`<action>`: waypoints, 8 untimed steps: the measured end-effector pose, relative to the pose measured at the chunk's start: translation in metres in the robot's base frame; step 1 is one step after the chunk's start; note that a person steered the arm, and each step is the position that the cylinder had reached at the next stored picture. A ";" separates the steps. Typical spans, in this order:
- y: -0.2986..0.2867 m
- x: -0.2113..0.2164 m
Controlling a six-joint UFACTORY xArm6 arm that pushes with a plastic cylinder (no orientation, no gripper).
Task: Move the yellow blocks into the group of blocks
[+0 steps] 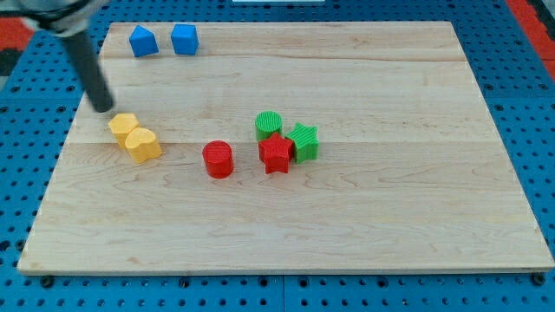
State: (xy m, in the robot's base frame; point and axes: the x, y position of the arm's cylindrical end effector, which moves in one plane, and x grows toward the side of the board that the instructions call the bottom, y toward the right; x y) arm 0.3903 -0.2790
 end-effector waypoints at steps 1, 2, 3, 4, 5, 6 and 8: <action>-0.003 0.059; 0.060 0.062; 0.120 0.062; 0.127 0.060; 0.100 0.088; 0.149 0.084; 0.155 0.046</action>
State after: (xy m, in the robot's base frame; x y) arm 0.4368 -0.1237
